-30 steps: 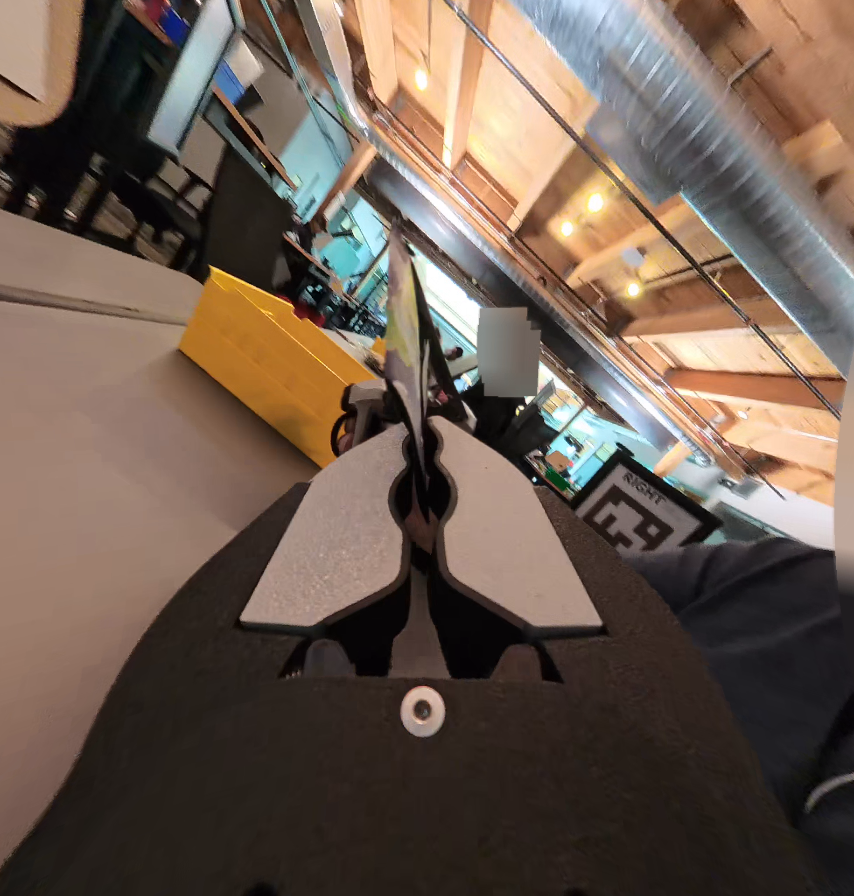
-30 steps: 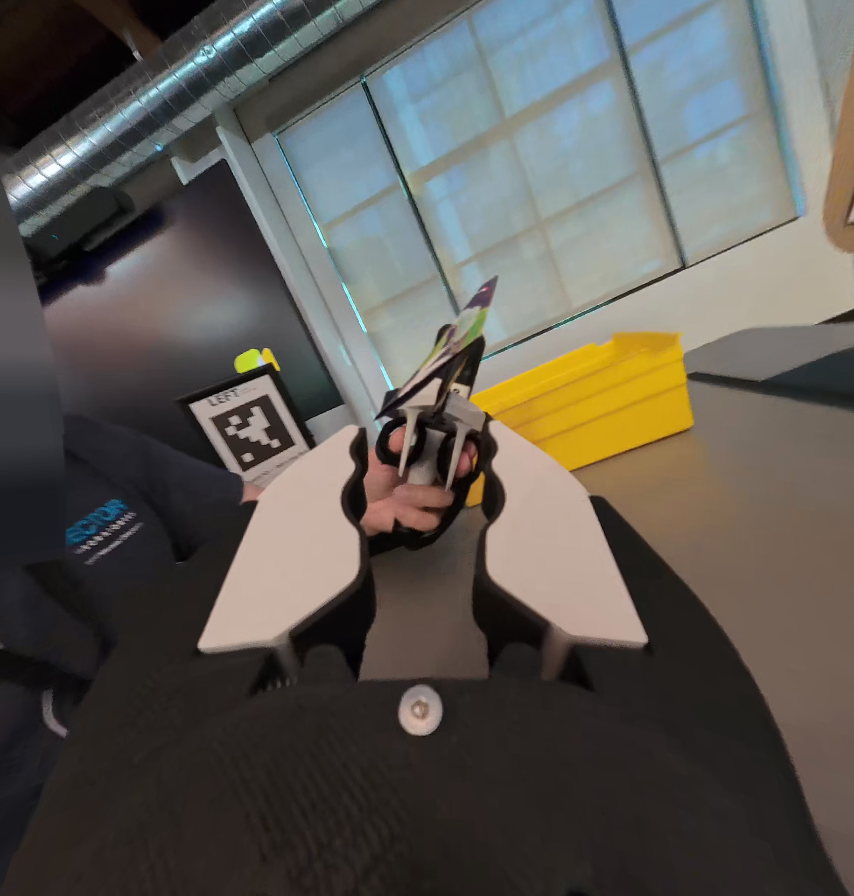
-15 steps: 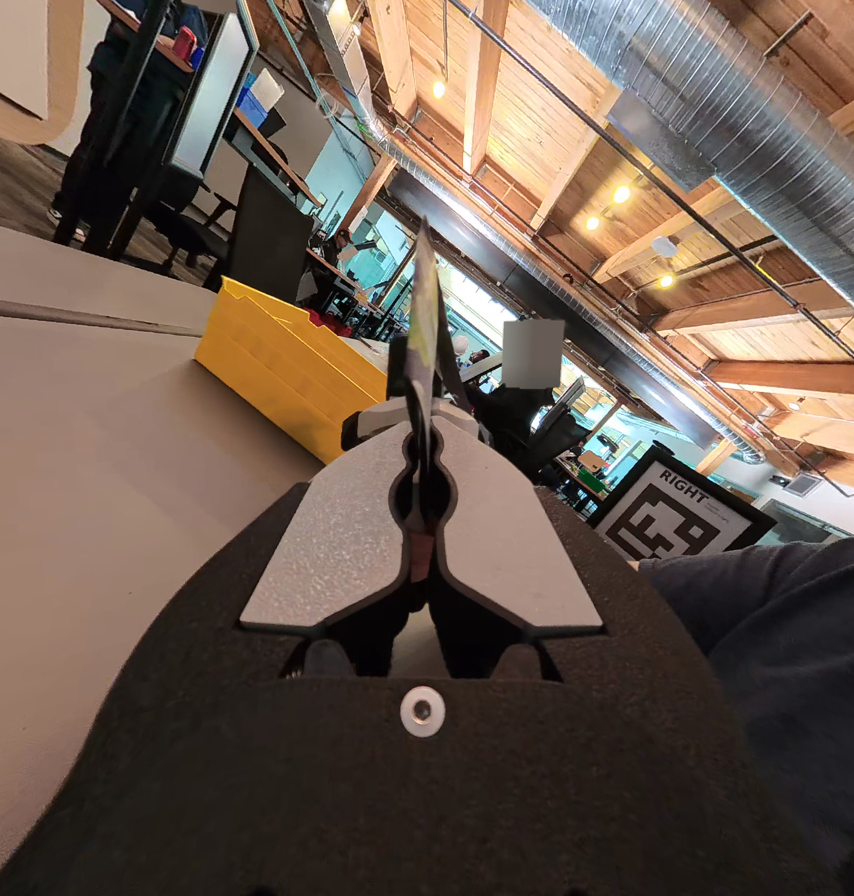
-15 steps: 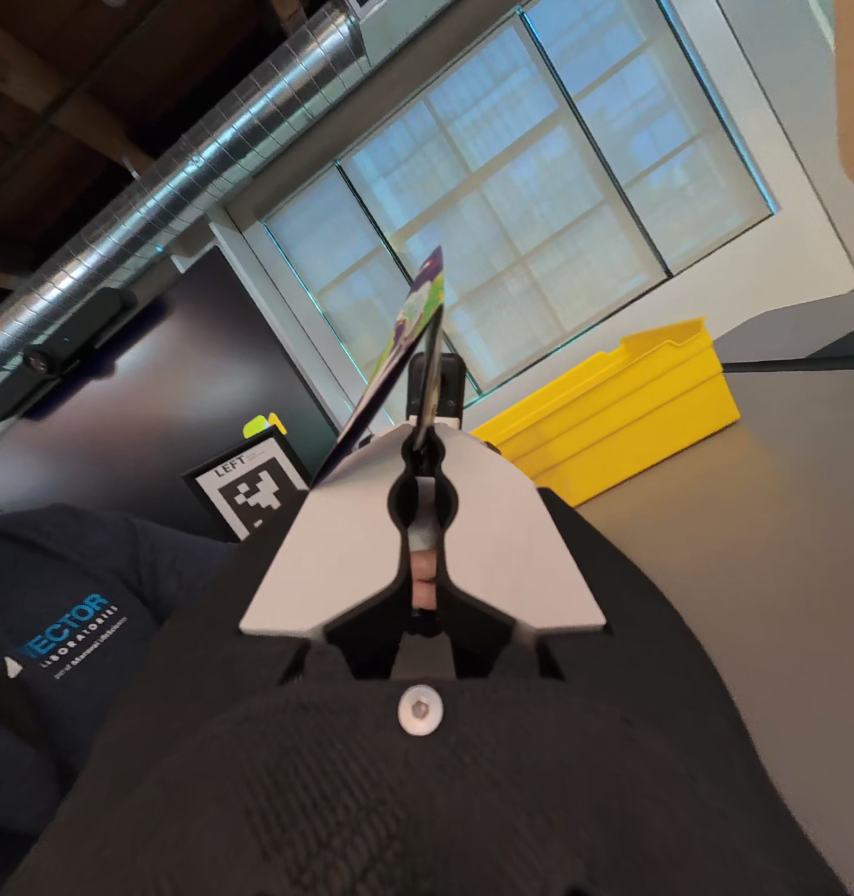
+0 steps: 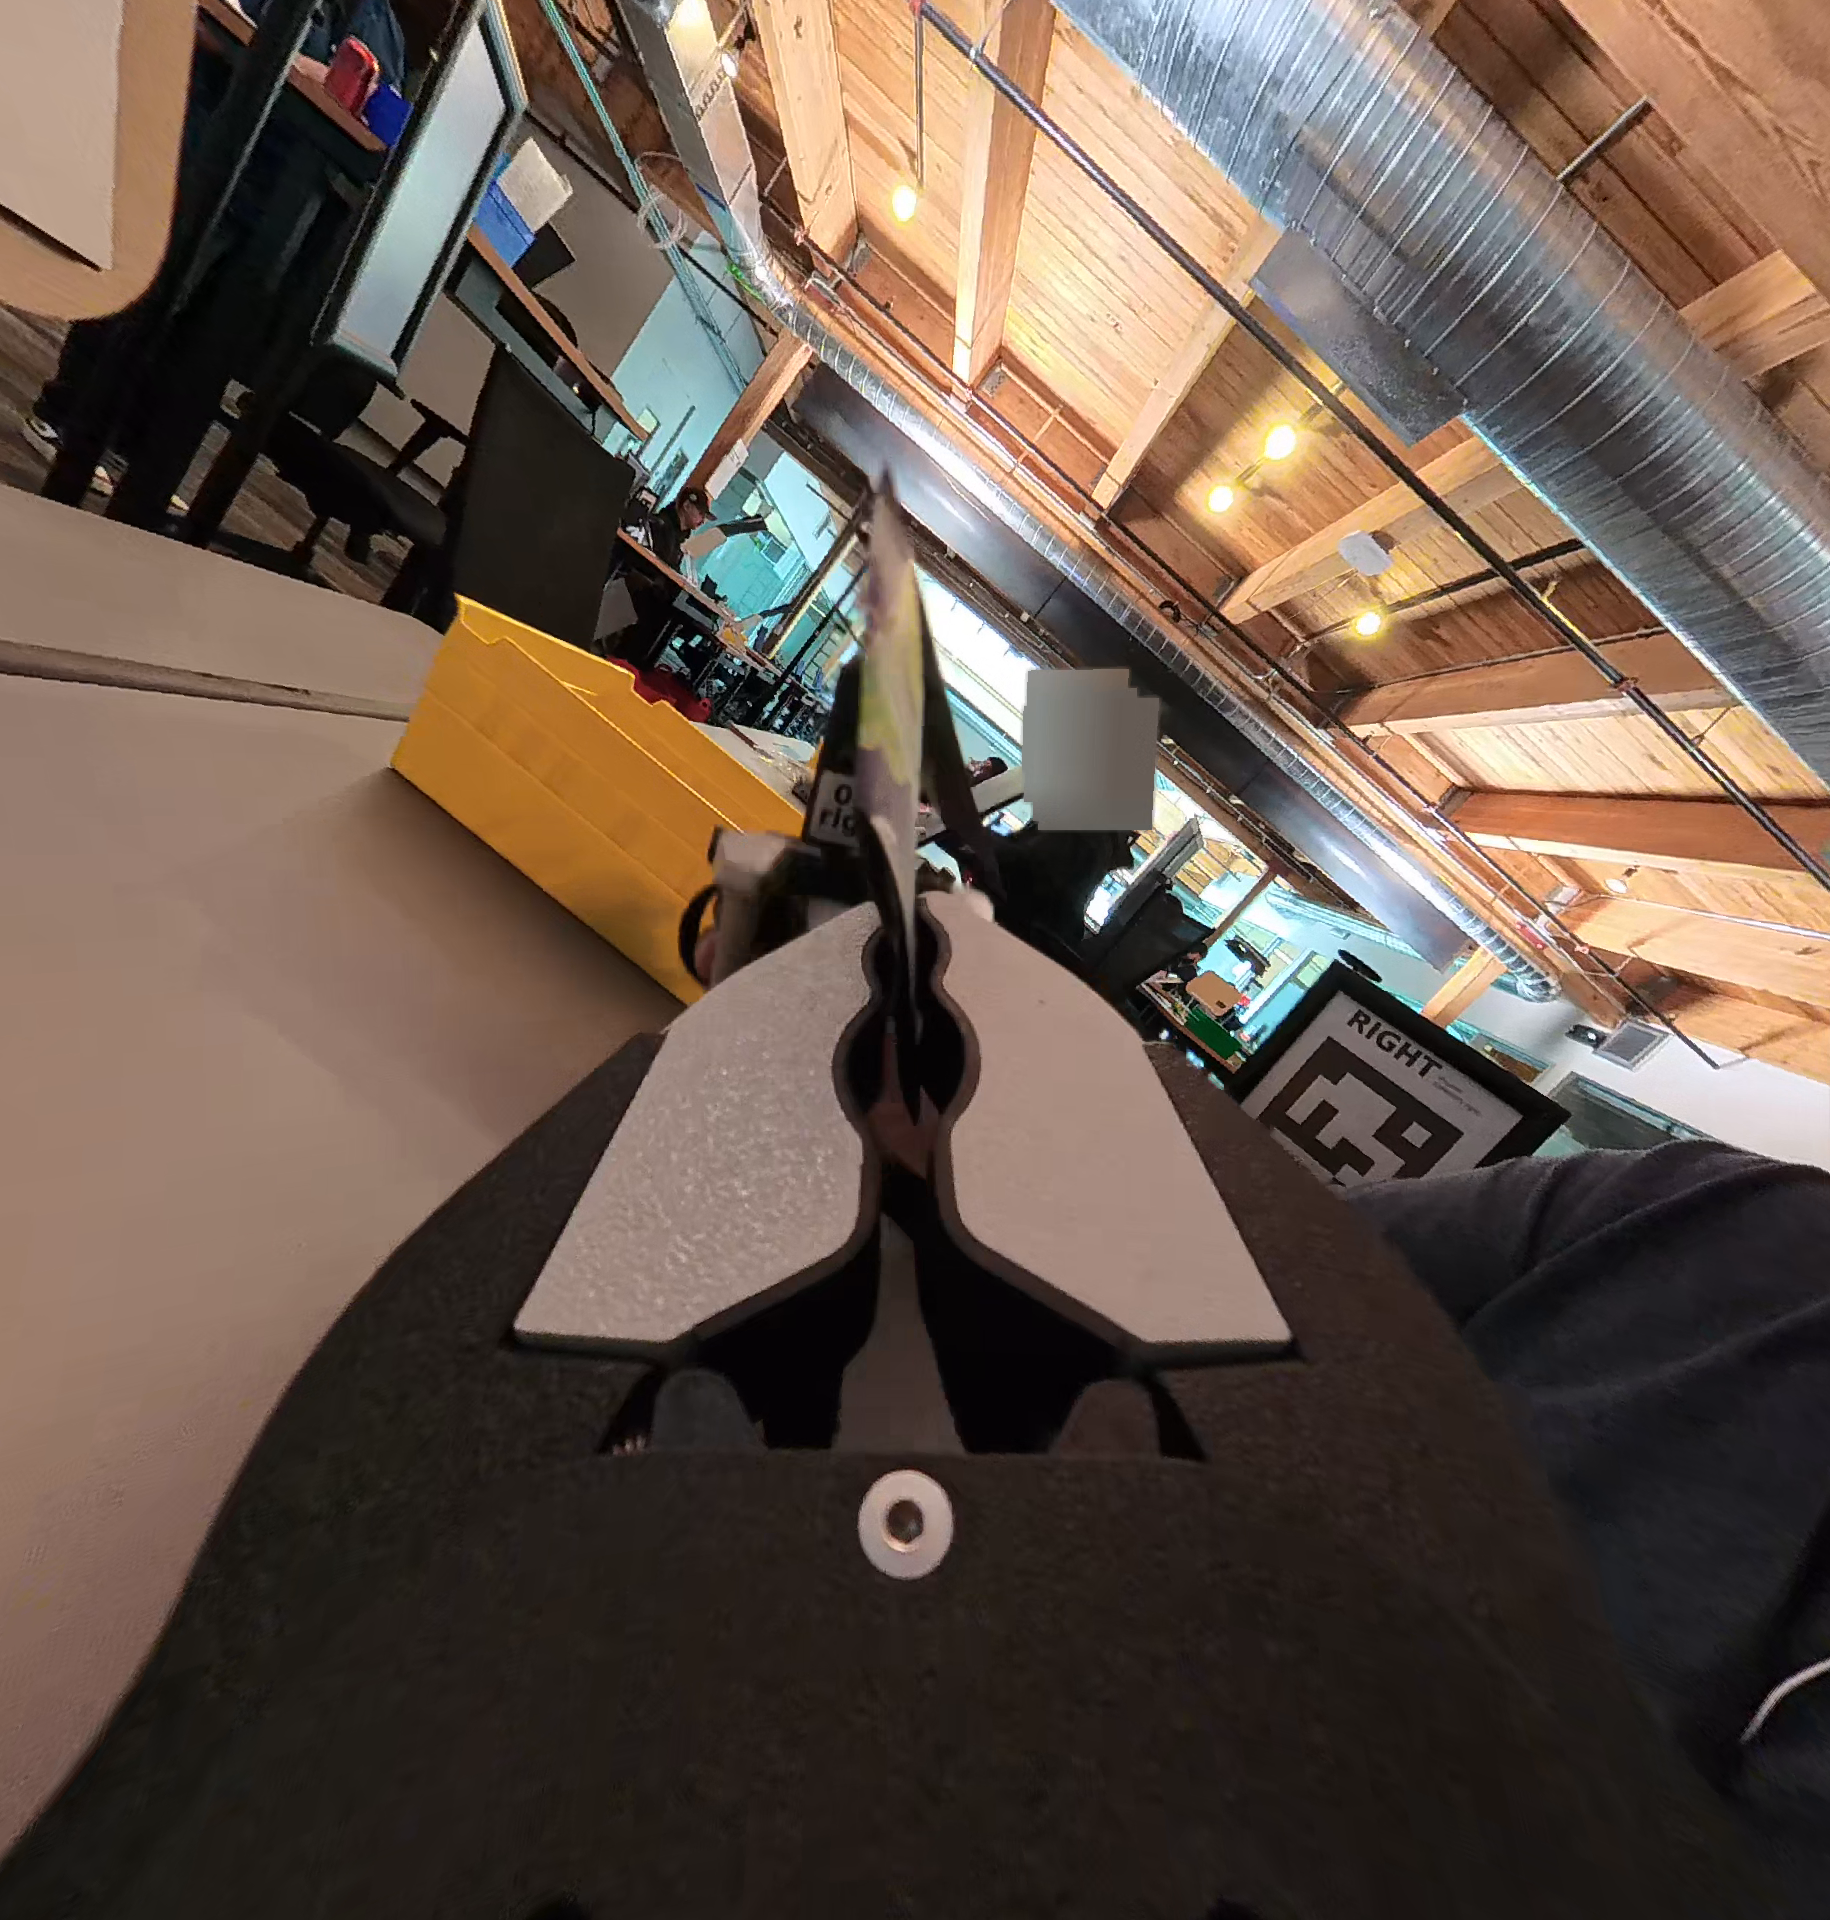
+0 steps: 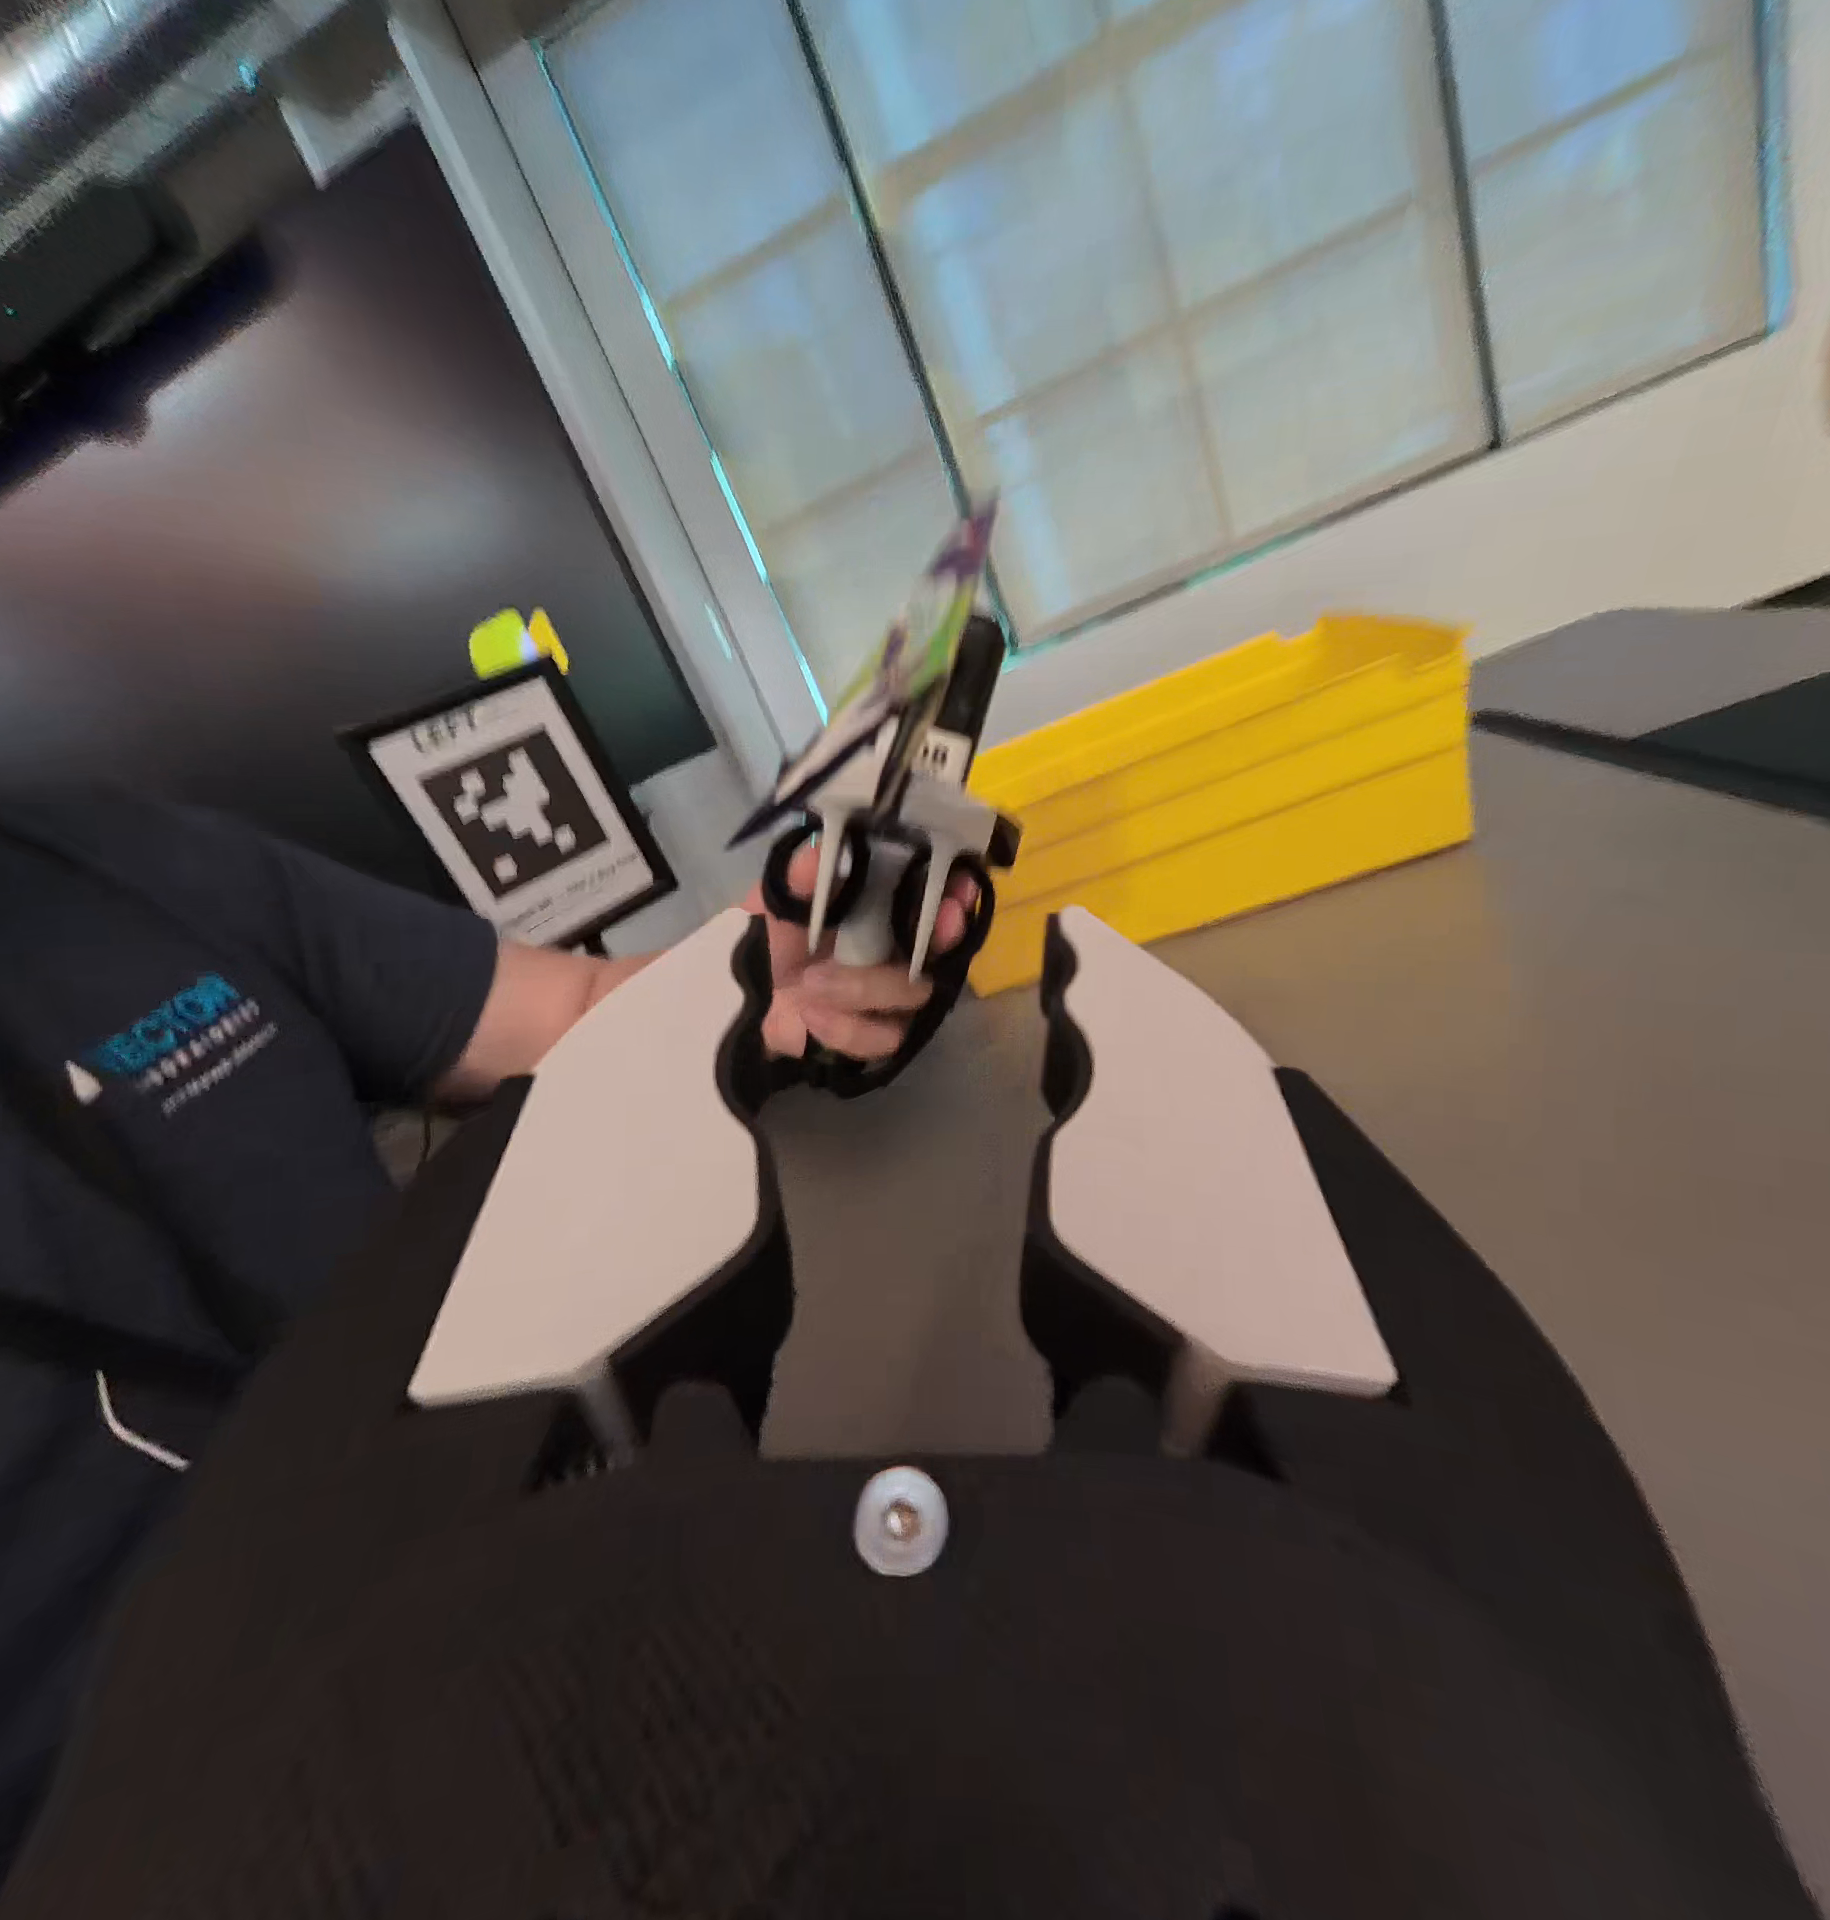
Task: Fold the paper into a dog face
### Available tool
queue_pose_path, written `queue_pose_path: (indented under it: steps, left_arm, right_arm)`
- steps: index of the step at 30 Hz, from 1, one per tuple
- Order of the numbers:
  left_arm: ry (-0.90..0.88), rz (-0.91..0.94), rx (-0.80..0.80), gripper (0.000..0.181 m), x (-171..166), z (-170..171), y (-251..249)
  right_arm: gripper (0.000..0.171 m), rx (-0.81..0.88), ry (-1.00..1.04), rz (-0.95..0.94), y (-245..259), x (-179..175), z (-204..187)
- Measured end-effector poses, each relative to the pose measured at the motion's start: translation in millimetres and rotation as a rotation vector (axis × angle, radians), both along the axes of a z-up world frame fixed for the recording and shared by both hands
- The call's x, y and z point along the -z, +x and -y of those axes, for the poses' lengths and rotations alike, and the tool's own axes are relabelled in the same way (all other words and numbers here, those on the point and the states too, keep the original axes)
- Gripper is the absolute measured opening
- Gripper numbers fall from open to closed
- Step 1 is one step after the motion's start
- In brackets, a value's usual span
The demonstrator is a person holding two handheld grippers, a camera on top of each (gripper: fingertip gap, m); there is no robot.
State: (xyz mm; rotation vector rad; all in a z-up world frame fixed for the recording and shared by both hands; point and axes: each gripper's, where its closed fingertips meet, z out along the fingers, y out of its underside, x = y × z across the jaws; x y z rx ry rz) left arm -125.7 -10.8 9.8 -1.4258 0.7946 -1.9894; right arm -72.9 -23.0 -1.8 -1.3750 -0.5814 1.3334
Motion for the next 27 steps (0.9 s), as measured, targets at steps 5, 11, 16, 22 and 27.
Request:
queue_pose_path:
  steps: [5,11,16,22,27]
  left_arm:
    - [0.061,-0.076,0.046,0.000,12,7,7]
    - [0.134,-0.147,0.103,0.000,24,19,13]
    - [0.151,-0.170,0.132,0.000,30,21,14]
    - [0.113,-0.119,0.120,0.018,23,11,9]
    - [0.090,-0.096,0.098,0.008,21,4,6]
  right_arm:
    - [0.049,0.045,-0.104,-0.178,32,-21,-8]
    - [0.035,-0.043,-0.143,-0.079,11,-1,-1]
    - [0.001,-0.115,-0.134,-0.051,4,6,8]
    - [0.001,-0.107,-0.137,-0.099,11,3,6]
    - [0.001,-0.103,-0.127,-0.057,10,7,6]
